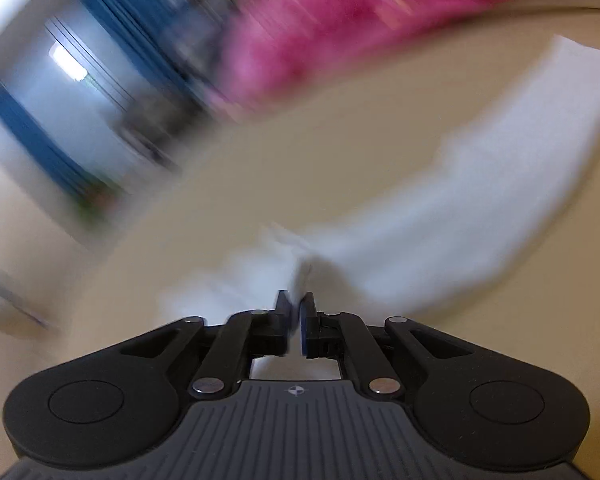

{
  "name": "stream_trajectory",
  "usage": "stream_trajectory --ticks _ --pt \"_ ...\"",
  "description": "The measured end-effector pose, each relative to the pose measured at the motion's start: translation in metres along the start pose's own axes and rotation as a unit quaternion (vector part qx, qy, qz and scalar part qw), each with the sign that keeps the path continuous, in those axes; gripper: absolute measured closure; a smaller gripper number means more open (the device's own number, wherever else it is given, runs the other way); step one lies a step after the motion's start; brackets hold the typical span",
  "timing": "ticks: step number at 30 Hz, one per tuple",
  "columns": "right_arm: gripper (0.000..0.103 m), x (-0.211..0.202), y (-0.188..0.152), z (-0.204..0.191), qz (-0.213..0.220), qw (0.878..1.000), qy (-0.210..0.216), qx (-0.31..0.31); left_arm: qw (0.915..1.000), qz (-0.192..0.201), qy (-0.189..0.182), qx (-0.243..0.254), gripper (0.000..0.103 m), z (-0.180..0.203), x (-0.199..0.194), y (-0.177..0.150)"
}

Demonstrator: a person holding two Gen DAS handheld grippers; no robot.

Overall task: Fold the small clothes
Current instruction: 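Grasp the sleeve cuff with the right gripper and lay it straight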

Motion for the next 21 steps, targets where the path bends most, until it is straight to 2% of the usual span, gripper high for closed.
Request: stream_trajectory --ticks 1,2,4,5,7,8,9,10,11,12,13,15,17,18,19,21 --pt "0.093 -0.005 0.005 0.003 0.008 1.0 0.011 -0.001 1.0 0.007 0.001 -0.001 0.047 -0.001 -0.002 0.002" --pt "0.086 -0.014 0.015 0.003 0.029 0.999 0.006 -0.02 0.9998 0.018 0.002 -0.002 0.048 -0.001 -0.006 0.004" --pt "0.082 -0.038 0.034 0.001 0.087 0.994 -0.015 -0.061 0.9991 0.038 -0.018 -0.01 0.048 0.005 -0.014 0.014" --pt "0.082 -0.045 0.038 -0.003 0.096 0.994 0.008 -0.054 0.9983 0.044 -0.034 -0.014 0.048 0.011 -0.017 0.018" --pt "0.082 -0.046 0.04 -0.014 0.086 0.993 0.08 -0.035 0.9968 0.047 -0.063 -0.019 0.048 0.019 -0.016 0.016" --pt "0.081 -0.042 0.035 -0.025 0.069 0.99 0.113 -0.047 0.9969 0.038 -0.066 -0.019 0.048 0.021 -0.011 0.012" --pt "0.079 -0.03 0.024 -0.033 0.03 0.989 0.132 -0.063 0.9982 0.02 -0.054 -0.015 0.048 0.02 -0.001 0.006" --pt "0.079 -0.015 0.012 -0.031 -0.02 0.99 0.117 -0.078 0.9992 -0.002 -0.038 -0.01 0.046 0.016 0.011 -0.005" --pt "0.089 0.0 0.002 -0.017 -0.062 0.991 0.049 -0.104 0.9988 0.009 -0.046 -0.014 0.046 0.015 0.011 -0.006" --pt "0.101 0.001 0.004 -0.006 -0.064 0.992 0.002 -0.113 0.9988 0.01 -0.043 -0.019 0.046 0.014 0.004 -0.004" --pt "0.098 -0.008 0.017 -0.004 -0.047 0.995 0.002 -0.092 0.999 0.017 -0.033 -0.024 0.051 0.011 -0.008 -0.001" --pt "0.093 -0.036 0.044 -0.01 -0.006 0.996 0.033 -0.086 0.9974 0.063 -0.027 -0.021 0.051 0.009 -0.043 0.008" --pt "0.067 -0.066 0.066 -0.013 0.034 0.99 0.061 -0.123 0.9958 0.086 -0.021 -0.02 0.051 0.007 -0.076 0.011" --pt "0.063 -0.075 0.071 -0.01 0.046 0.987 0.063 -0.139 0.995 0.096 -0.018 -0.02 0.05 0.008 -0.092 0.014" --pt "0.059 -0.084 0.076 -0.005 0.055 0.985 0.061 -0.152 0.9938 0.109 -0.013 -0.015 0.049 0.009 -0.112 0.017" --pt "0.059 -0.092 0.081 0.018 0.058 0.986 0.05 -0.146 0.9904 0.138 -0.001 0.006 0.048 0.012 -0.15 0.018"
Point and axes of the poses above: each gripper's, at about its wrist camera, not at the fingertips, and x roughly the way its jaws point, z to its right, y to its top, the point moved 10 cm from there along x, roughly the way its jaws point, and after that the axes turned 7 degrees about z, right-handed, at the moved point
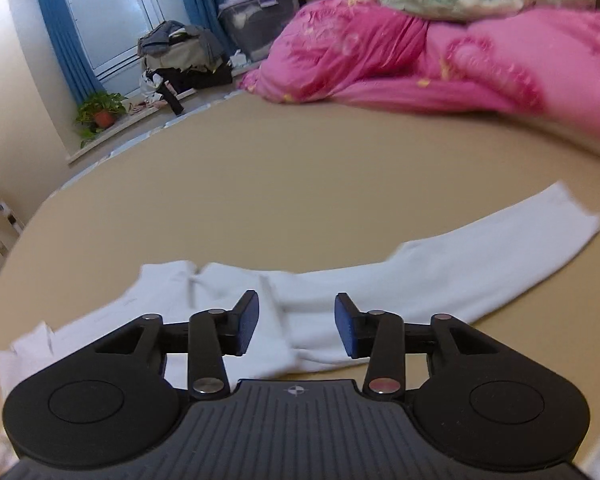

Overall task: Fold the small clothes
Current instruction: 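Grasp the sleeve cuff with the right gripper and lay it straight, then grasp the sleeve cuff with the right gripper and fold it across the shirt body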

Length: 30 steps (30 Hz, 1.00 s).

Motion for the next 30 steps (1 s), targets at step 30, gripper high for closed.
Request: stream_trajectory --ticks 30 --pt "0.076 0.037 -0.017 0.245 0.018 0.962 -0.073 0.262 0.993 -0.034 0.109 -0.029 0.027 -0.034 0.009 -0.085"
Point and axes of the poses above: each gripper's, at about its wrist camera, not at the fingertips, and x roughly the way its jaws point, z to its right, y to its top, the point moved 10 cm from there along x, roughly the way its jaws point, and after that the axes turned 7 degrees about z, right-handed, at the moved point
